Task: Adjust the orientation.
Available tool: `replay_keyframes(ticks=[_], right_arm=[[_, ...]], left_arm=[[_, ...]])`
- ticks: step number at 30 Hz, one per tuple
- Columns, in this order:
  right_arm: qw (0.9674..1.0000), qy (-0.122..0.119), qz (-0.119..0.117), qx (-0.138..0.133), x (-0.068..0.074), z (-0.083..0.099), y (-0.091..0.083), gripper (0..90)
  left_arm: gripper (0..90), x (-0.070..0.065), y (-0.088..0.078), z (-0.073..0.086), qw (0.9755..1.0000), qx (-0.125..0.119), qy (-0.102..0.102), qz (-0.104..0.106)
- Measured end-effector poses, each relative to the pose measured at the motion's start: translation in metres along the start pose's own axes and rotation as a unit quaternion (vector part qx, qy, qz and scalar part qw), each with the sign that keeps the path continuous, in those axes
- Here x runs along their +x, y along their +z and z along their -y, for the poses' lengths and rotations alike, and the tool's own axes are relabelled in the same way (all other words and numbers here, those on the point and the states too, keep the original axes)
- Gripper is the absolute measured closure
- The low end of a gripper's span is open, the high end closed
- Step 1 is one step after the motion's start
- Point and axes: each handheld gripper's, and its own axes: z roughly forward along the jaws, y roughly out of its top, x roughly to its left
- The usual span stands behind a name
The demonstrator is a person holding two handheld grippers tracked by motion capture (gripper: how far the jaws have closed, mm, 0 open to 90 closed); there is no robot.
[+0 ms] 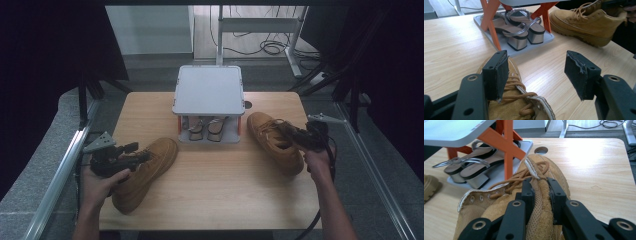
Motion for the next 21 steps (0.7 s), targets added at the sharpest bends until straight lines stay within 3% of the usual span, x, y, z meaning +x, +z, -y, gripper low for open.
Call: replay_keyframes(ticks=[4,12,21], right_arm=[[0.9999,-0.005,-0.011,-0.009,0.008,0.007,-0.018,77.6],[0.9987,0.008,-0.037,-0.033,0.022,0.03,-0.055,77.3],[0.9979,0.017,-0.062,-0.013,0.032,0.057,-0.063,76.5]], left_arm=[[36.4,0.001,-0.001,0.0,1.0,-0.001,-0.001,0.0],[36.4,0.004,-0.004,0.001,1.0,-0.004,-0.003,0.001],[36.4,0.004,-0.005,0.001,1.0,-0.004,-0.003,-0.001]])
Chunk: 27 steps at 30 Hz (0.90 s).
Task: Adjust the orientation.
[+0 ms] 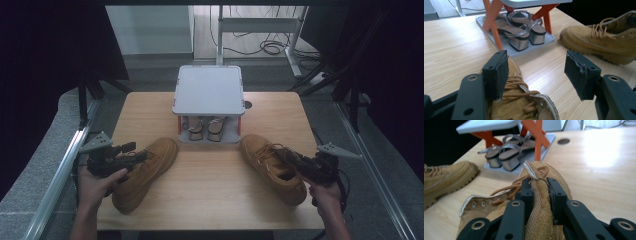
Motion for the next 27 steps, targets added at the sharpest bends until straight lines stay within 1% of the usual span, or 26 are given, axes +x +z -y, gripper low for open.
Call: replay_keyframes(ticks=[3,4,5,7,8,9,10,12,14,18,21,25,27], right_arm=[[1.0,0.008,0.002,0.005,-0.007,0.006,0.0,75.4],[0.9999,0.007,0.002,0.011,-0.009,0.008,0.0,74.8],[0.9999,0.007,0.008,0.014,-0.012,0.009,-0.001,74.1],[0.9996,-0.002,0.016,0.023,-0.015,0.012,-0.001,72.6],[0.9996,-0.006,0.015,0.025,-0.017,0.014,-0.002,71.9],[0.9996,-0.01,0.014,0.021,-0.018,0.015,-0.003,71.9],[0.9997,-0.015,0.014,0.013,-0.018,0.014,-0.005,71.9],[0.9999,-0.012,0.006,-0.003,-0.018,0.01,-0.011,71.5],[0.9998,-0.02,-0.001,-0.004,-0.018,0.004,-0.014,70.5],[0.9991,-0.041,-0.003,0.012,-0.015,-0.003,-0.012,64.9],[0.9979,-0.06,0.012,0.021,-0.012,-0.004,-0.01,59.4],[0.9977,-0.063,0.014,0.022,-0.012,-0.004,-0.009,52.2],[0.9975,-0.065,0.014,0.027,-0.012,-0.005,-0.009,48.5]], left_arm=[[36.4,0.001,0.0,0.001,1.0,0.002,-0.001,-0.001],[36.4,0.001,0.0,0.001,1.0,0.002,-0.002,-0.002],[36.4,0.001,-0.001,0.001,1.0,0.004,-0.001,-0.003],[36.4,0.002,-0.002,0.002,1.0,0.004,-0.001,-0.004],[36.4,0.003,-0.002,0.002,1.0,0.005,-0.002,-0.006],[36.4,0.003,-0.002,0.002,1.0,0.005,-0.002,-0.007],[36.4,0.003,-0.002,0.002,0.9999,0.007,-0.002,-0.009],[36.4,0.004,-0.002,0.003,0.9999,0.009,-0.001,-0.012],[36.3,0.005,-0.004,0.003,0.9998,0.012,-0.001,-0.015],[36.2,0.008,-0.012,0.002,0.9996,0.011,0.0,-0.027],[36.2,0.012,-0.018,0.002,0.9991,0.014,-0.002,-0.039],[36.1,0.016,-0.026,0.003,0.9983,0.021,-0.001,-0.053],[36.1,0.018,-0.028,0.004,0.9979,0.026,-0.001,-0.059]])
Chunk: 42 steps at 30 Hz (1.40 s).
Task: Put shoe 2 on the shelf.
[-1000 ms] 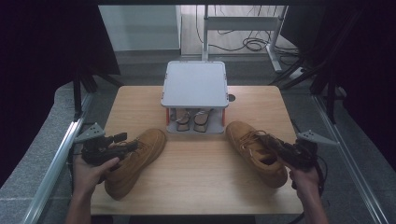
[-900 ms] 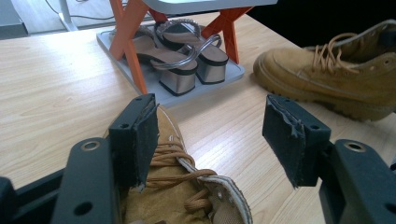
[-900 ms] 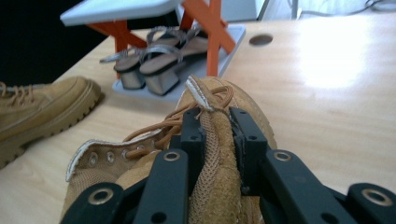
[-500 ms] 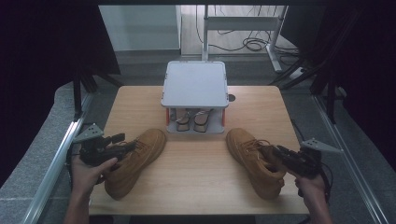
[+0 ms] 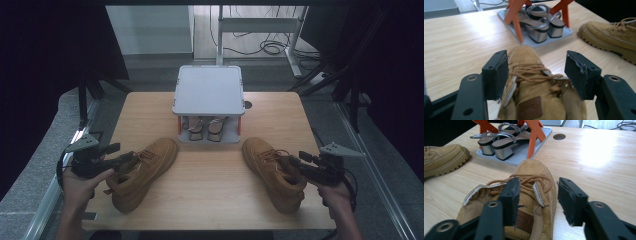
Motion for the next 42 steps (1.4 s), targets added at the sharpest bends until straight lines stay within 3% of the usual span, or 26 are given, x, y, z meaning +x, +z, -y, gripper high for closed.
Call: replay_keyframes(ticks=[3,14,21,26,29,38,42], right_arm=[[0.9999,-0.011,-0.001,0.007,0.0,-0.001,-0.002,46.2],[0.9995,-0.017,0.006,0.025,-0.003,-0.004,0.001,41.6],[0.9995,-0.014,0.009,0.028,-0.004,-0.005,0.005,41.1],[0.9992,-0.016,0.007,0.035,-0.003,-0.004,0.008,41.2],[0.999,-0.022,0.006,0.04,-0.001,-0.003,0.01,41.2],[0.9983,-0.028,0.01,0.05,0.001,0.001,0.01,42.0],[0.9973,-0.034,0.018,0.062,0.003,-0.002,0.012,43.8]], left_arm=[[36.0,0.003,-0.002,0.002,1.0,0.006,-0.001,-0.007],[36.1,0.018,-0.007,0.01,0.9988,0.025,-0.014,-0.04],[36.4,0.028,-0.001,0.018,0.996,0.06,-0.023,-0.061],[37.3,0.025,0.012,0.021,0.9937,0.095,-0.017,-0.057],[38.7,0.025,0.016,0.021,0.9933,0.093,-0.019,-0.066],[43.9,0.024,0.02,0.021,0.9922,0.114,-0.02,-0.049],[45.2,0.024,0.022,0.02,0.99,0.134,-0.019,-0.04]])
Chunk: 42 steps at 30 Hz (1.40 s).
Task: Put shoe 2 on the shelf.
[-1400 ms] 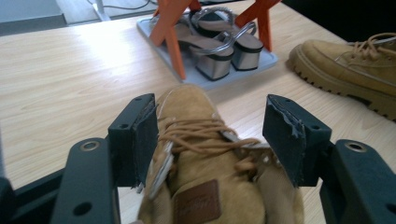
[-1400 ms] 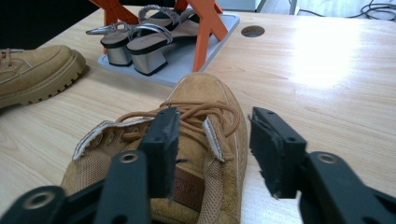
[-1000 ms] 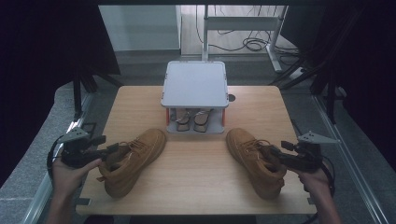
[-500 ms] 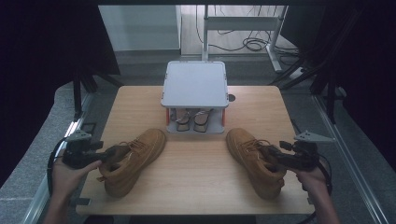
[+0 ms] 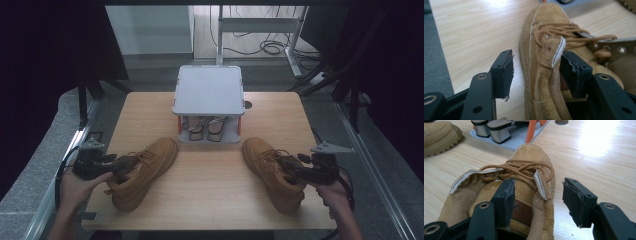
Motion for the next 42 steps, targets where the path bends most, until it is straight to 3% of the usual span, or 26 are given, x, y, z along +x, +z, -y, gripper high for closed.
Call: replay_keyframes(ticks=[7,16,20,26,36,42], right_arm=[[0.9996,0.007,0.014,0.025,0.001,-0.002,0.001,50.1],[0.9974,0.013,0.044,0.055,0.002,-0.002,-0.001,56.0],[0.9978,0.028,0.027,0.054,-0.002,0.001,0.001,60.0],[0.9984,0.034,0.005,0.045,-0.003,0.002,0.003,72.5],[0.9975,0.071,-0.01,0.001,-0.006,0.011,0.002,76.5],[0.9953,0.09,-0.027,-0.021,-0.007,0.015,0.001,77.3]], left_arm=[[52.7,0.003,0.001,0.003,0.9996,0.008,-0.007,0.026],[66.1,0.003,0.001,0.005,0.9993,0.003,-0.012,0.036],[68.4,0.002,0.001,0.004,0.9993,0.003,-0.012,0.036],[71.1,0.003,0.001,0.005,0.9992,-0.001,-0.017,0.035],[76.9,0.006,0.001,0.01,0.9978,-0.023,-0.037,0.049],[77.8,0.01,0.001,0.013,0.994,-0.049,-0.062,0.076]])
